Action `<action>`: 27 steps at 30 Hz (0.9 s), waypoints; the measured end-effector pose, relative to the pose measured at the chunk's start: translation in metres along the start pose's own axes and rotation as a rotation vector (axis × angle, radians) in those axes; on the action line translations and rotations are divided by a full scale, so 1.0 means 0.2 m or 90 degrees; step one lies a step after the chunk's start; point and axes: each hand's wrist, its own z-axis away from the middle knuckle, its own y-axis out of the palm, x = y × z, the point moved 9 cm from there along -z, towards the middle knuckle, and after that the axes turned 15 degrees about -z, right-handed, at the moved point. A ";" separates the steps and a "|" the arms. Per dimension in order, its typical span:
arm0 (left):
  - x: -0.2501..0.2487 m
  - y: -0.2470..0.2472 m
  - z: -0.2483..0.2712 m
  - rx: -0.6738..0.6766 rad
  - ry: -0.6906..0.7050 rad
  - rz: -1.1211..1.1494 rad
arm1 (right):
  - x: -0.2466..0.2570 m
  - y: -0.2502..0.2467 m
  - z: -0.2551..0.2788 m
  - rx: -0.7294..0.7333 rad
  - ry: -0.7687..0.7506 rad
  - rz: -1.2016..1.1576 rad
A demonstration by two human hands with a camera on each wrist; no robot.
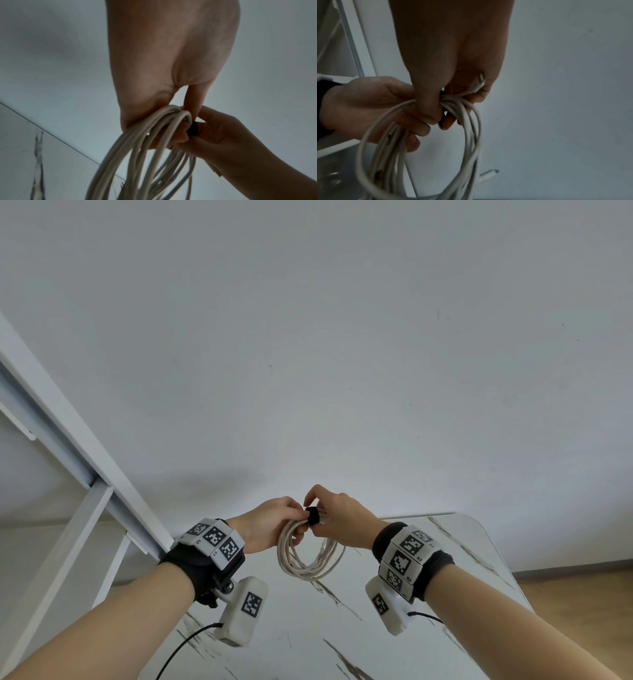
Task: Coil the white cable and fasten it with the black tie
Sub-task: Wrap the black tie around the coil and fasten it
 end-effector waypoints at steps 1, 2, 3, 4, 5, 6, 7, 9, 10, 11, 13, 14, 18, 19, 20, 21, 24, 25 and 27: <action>0.00 -0.02 0.00 -0.011 0.010 -0.003 | -0.01 0.00 0.00 -0.004 0.013 -0.038; 0.00 -0.03 -0.01 -0.022 0.020 -0.009 | -0.02 -0.01 -0.01 -0.007 0.030 -0.079; -0.01 -0.04 -0.01 -0.029 0.029 -0.017 | -0.04 -0.02 -0.01 -0.012 0.049 -0.120; -0.01 -0.06 -0.01 -0.035 0.038 -0.024 | -0.06 -0.02 -0.01 -0.016 0.066 -0.158; -0.01 -0.06 -0.01 -0.038 0.046 -0.033 | -0.07 -0.03 -0.01 -0.019 0.080 -0.191; -0.02 -0.07 -0.01 -0.040 0.054 -0.042 | -0.08 -0.03 -0.01 -0.020 0.089 -0.217; -0.02 -0.07 0.00 -0.041 0.062 -0.051 | -0.09 -0.03 -0.01 -0.018 0.096 -0.237; -0.03 -0.07 0.00 -0.041 0.078 -0.064 | -0.09 -0.03 -0.01 -0.008 0.105 -0.274; -0.03 -0.06 0.00 -0.041 0.084 -0.067 | -0.09 -0.03 0.00 -0.002 0.110 -0.291; -0.03 -0.06 0.01 -0.043 0.090 -0.072 | -0.09 -0.02 0.00 0.003 0.114 -0.305; -0.03 -0.07 0.01 -0.051 0.099 -0.082 | -0.09 -0.02 0.00 0.014 0.117 -0.322; -0.03 -0.08 0.01 -0.054 0.102 -0.085 | -0.08 -0.02 0.00 0.021 0.112 -0.331; -0.04 -0.09 0.02 -0.064 0.115 -0.092 | -0.07 -0.02 0.02 0.047 0.112 -0.399; -0.05 -0.09 0.02 -0.062 0.118 -0.093 | -0.07 -0.02 0.02 0.054 0.115 -0.413; -0.05 -0.09 0.03 -0.057 0.120 -0.096 | -0.07 -0.02 0.03 0.064 0.116 -0.422; -0.05 -0.08 0.03 -0.052 0.120 -0.100 | -0.07 -0.02 0.03 0.070 0.115 -0.425; -0.03 -0.08 0.03 -0.056 0.102 -0.103 | -0.07 -0.03 0.04 0.044 0.103 -0.424; -0.02 -0.08 0.03 -0.063 0.093 -0.092 | -0.07 -0.04 0.04 0.030 0.095 -0.433; 0.00 -0.09 0.02 -0.075 0.079 -0.068 | -0.06 -0.05 0.04 0.017 0.070 -0.464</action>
